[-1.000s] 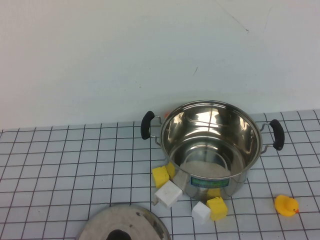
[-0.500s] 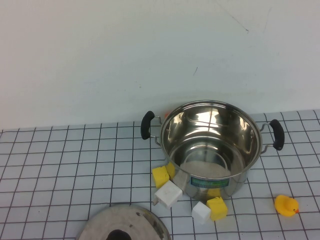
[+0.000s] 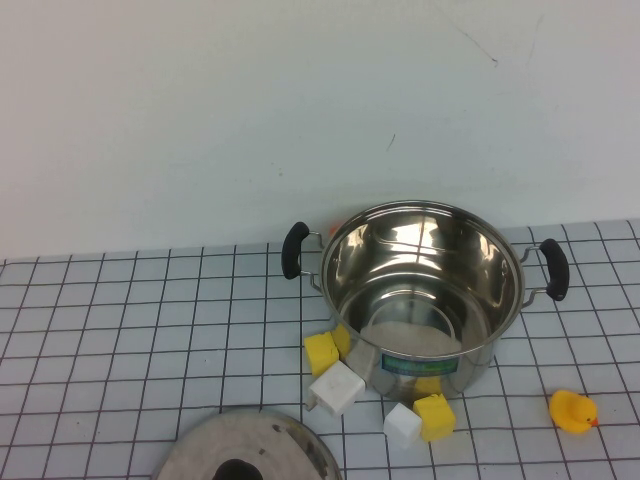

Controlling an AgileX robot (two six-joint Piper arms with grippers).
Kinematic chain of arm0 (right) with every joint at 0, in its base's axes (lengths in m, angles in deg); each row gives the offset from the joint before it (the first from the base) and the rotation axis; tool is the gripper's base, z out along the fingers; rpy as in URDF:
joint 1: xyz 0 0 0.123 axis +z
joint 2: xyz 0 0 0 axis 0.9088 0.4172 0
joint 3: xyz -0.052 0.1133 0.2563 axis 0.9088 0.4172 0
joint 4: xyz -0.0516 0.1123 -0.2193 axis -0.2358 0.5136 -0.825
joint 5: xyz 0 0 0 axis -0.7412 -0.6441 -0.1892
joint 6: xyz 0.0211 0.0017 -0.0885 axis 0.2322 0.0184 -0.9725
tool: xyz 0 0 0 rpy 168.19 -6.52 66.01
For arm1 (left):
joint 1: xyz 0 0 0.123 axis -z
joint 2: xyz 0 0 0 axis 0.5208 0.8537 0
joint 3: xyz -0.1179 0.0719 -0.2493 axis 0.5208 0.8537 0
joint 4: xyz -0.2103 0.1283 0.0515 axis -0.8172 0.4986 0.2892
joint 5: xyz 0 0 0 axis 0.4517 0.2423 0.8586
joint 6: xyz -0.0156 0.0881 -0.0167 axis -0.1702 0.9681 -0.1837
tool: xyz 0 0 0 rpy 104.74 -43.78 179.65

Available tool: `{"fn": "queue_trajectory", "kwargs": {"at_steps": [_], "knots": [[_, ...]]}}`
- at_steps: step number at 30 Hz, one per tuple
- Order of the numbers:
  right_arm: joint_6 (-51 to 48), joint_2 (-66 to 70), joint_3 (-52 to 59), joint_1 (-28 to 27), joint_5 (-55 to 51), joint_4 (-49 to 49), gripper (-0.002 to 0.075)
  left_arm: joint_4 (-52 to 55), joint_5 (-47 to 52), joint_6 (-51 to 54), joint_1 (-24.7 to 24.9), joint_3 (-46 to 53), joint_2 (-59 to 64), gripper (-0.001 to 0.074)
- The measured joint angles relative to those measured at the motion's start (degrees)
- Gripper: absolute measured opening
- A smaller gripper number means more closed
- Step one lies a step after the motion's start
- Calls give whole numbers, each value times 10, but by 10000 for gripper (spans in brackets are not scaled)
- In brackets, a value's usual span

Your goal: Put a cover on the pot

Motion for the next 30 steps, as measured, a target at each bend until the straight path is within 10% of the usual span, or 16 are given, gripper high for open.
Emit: {"fn": "queue_trajectory", "kwargs": {"at_steps": [11, 30], "knots": [[-341, 0, 1, 0, 50, -88, -2, 0, 0, -1, 0, 0, 0, -3], [-376, 0, 1, 0, 53, -89, -2, -61, -12, -45, 0, 0, 0, -3]]}}
